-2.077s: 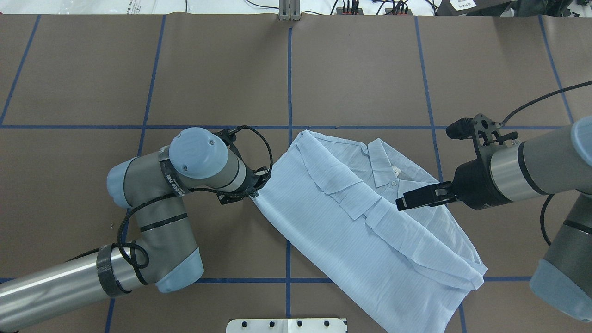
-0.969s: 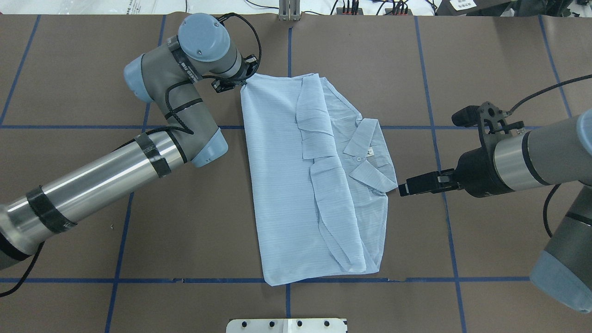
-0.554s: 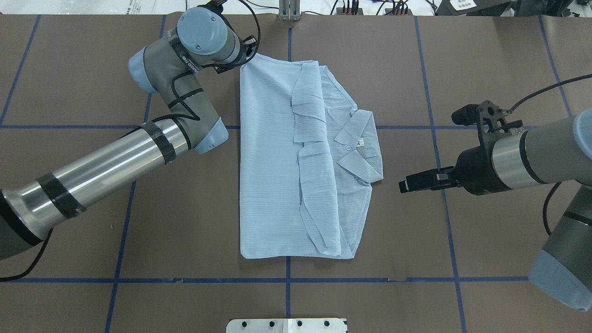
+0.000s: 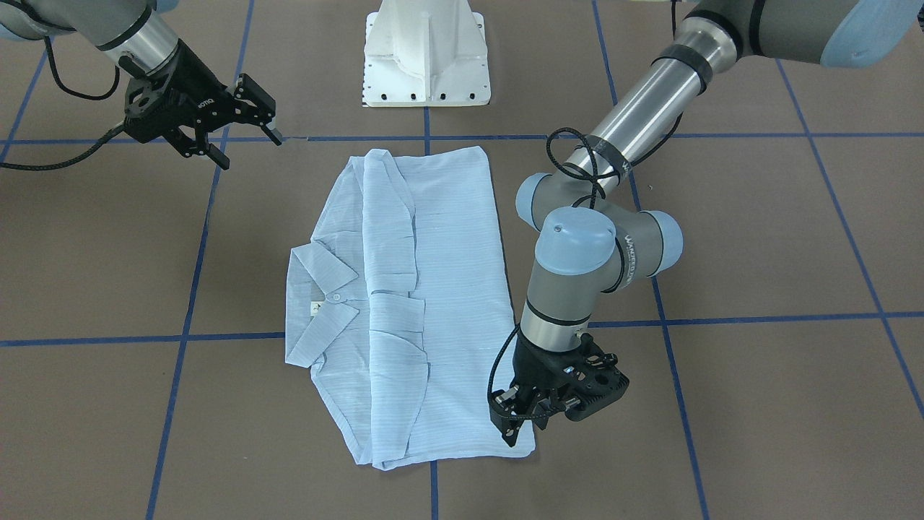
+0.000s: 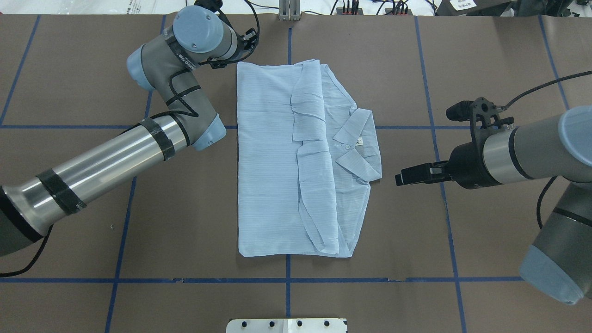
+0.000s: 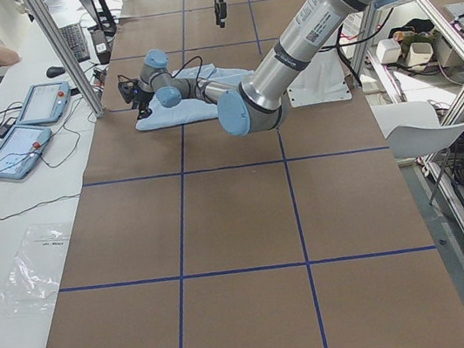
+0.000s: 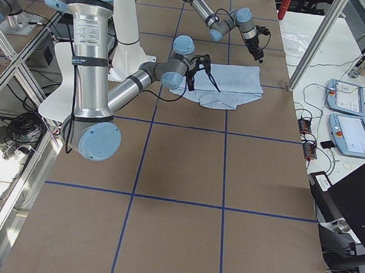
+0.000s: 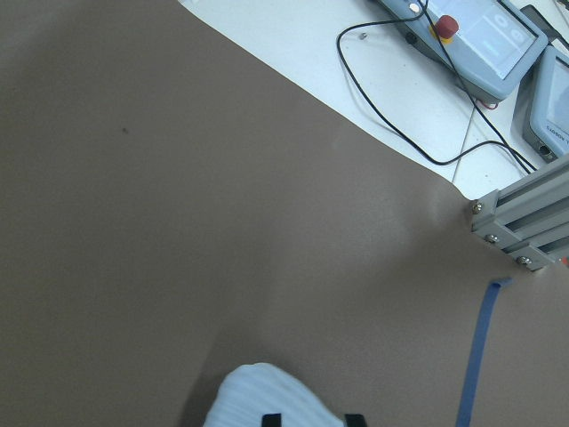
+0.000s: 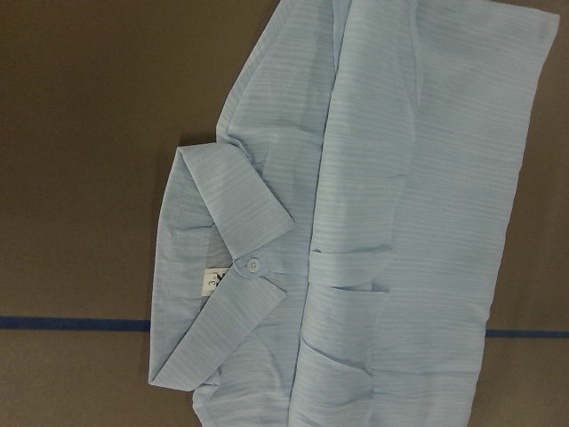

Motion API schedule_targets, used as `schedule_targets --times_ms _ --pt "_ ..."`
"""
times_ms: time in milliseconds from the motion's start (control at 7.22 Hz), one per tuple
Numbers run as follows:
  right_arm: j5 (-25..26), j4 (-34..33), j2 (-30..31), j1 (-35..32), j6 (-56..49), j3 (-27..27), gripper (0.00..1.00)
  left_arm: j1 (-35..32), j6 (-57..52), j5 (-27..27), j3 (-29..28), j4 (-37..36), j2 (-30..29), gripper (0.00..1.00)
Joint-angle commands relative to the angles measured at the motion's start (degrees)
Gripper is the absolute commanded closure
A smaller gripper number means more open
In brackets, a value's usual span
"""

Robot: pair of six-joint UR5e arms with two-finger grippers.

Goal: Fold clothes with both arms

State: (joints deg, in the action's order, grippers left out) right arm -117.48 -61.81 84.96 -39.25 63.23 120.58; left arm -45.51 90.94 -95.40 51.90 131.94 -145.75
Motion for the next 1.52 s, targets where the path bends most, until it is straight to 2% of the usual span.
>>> schedule_targets --times_ms 0,138,277,554,831,969,1246,1385 --pt "3.89 -0.59 -3.46 1.97 -0.03 -3.49 0.00 -2.73 -3.46 -5.80 1.09 -0.45 1.16 0.00" --pt "6.53 -0.68 -4.79 3.90 -0.21 -5.43 0.00 -3.44 -4.88 -8.81 5.45 -0.63 4.74 0.00" --pt "8.47 -4.51 -8.37 5.22 -0.47 -7.01 0.00 -4.05 -7.50 -13.71 12.89 -2.37 10.25 0.00" --pt "15.75 -17.93 -17.23 10.22 -1.43 -7.11 0.00 -4.15 -11.81 -14.55 29.15 -8.94 20.29 0.00" --pt "24.26 -28.05 -23.32 15.93 -10.26 -9.03 0.00 -4.06 -13.94 -14.81 40.07 -14.85 26.18 0.00" --pt "28.23 -28.53 -25.17 18.48 -11.45 -12.01 0.00 -3.97 -14.03 -17.86 44.04 -15.57 29.44 0.00" --pt "34.12 -28.63 -27.99 23.40 -12.50 -17.64 0.00 -3.88 -13.95 -19.29 44.87 -15.40 30.87 0.00" --pt "34.68 -28.71 -28.44 24.38 -13.21 -18.10 0.00 -3.71 -13.77 -19.30 44.61 -15.40 31.22 0.00"
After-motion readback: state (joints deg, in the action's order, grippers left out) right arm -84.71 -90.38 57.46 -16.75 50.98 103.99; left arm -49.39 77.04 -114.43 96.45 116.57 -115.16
